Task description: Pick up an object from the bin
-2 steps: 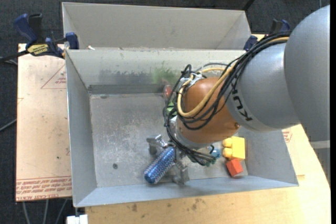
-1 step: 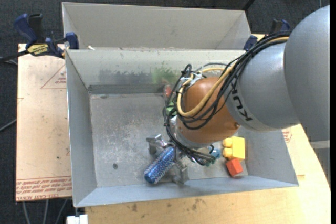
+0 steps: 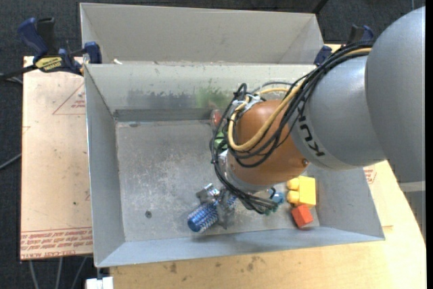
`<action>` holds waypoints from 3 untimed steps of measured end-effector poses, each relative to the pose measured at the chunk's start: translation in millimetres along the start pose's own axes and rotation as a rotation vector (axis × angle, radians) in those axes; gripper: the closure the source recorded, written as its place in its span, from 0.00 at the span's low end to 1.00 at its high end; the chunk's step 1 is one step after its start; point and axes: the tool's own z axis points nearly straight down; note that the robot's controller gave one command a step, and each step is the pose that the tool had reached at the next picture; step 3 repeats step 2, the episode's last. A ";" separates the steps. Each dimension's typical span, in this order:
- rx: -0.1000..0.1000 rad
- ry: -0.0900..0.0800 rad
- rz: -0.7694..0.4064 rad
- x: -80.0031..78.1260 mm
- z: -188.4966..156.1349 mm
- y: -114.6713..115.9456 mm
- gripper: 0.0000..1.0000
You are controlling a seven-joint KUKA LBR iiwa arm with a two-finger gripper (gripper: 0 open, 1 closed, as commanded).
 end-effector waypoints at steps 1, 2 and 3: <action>-0.005 0.031 0.003 -0.4 -9.2 0.3 1.00; -0.003 0.028 0.005 -2.4 -47.5 0.8 1.00; -0.003 0.028 0.005 -2.4 -47.5 0.8 1.00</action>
Offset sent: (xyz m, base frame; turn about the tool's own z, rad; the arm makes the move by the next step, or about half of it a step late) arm 0.0000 0.0000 0.0102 0.0000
